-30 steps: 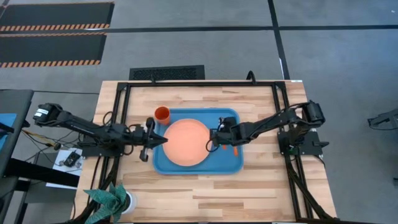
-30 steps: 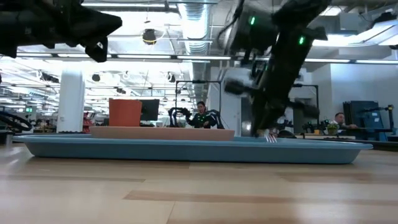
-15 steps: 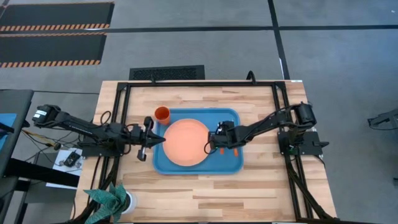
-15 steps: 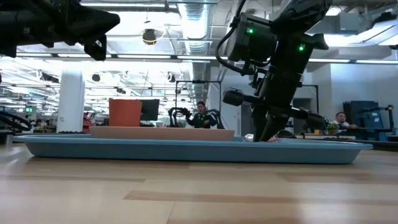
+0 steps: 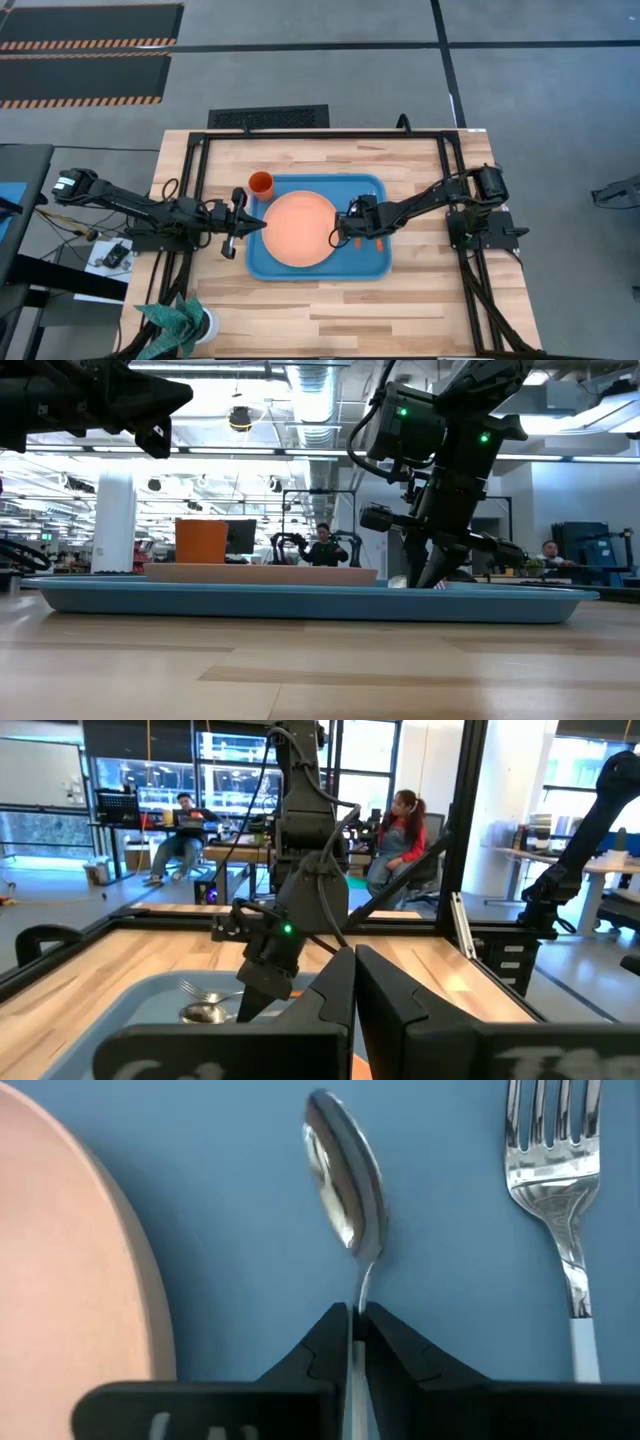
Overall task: Pick and place plate/cup/fork/spoon on tray
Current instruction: Put the orange spoon on the blue serving tray
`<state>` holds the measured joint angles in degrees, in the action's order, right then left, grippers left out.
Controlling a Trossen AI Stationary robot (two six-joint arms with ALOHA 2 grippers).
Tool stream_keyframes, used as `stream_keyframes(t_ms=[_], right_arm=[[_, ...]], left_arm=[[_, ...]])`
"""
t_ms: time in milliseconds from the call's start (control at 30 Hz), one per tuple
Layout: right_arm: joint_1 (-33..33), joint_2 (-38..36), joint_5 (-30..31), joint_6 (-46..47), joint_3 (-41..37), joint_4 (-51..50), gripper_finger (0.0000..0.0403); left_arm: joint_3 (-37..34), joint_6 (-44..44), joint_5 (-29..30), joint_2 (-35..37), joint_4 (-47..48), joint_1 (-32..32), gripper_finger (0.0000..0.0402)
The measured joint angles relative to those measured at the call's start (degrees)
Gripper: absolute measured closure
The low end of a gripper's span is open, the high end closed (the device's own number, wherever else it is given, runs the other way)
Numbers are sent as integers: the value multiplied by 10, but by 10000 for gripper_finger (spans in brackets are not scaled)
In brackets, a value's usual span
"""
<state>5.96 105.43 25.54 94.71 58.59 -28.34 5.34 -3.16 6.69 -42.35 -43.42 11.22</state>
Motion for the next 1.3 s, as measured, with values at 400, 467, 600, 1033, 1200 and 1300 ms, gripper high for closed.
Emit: stream_keyframes(t_ms=[400,467,600,1033,1200,1300], right_arm=[[0,0,3,-1,0,-1,321],[0,0,5,-2,0,-3,321],[0,0,6,-2,0,-12,321],[0,0,17,-11,0,-15,321],[-1,0,20,-22,12,-32,321],[-2,0,25,-23,28,-66,321]], left_arm=[[0,0,0,0,2,0,401],[0,0,0,0,2,0,401],[0,0,0,0,4,0,401],[0,0,2,0,4,0,401],[0,0,2,0,4,0,401],[0,0,7,0,4,0,401]])
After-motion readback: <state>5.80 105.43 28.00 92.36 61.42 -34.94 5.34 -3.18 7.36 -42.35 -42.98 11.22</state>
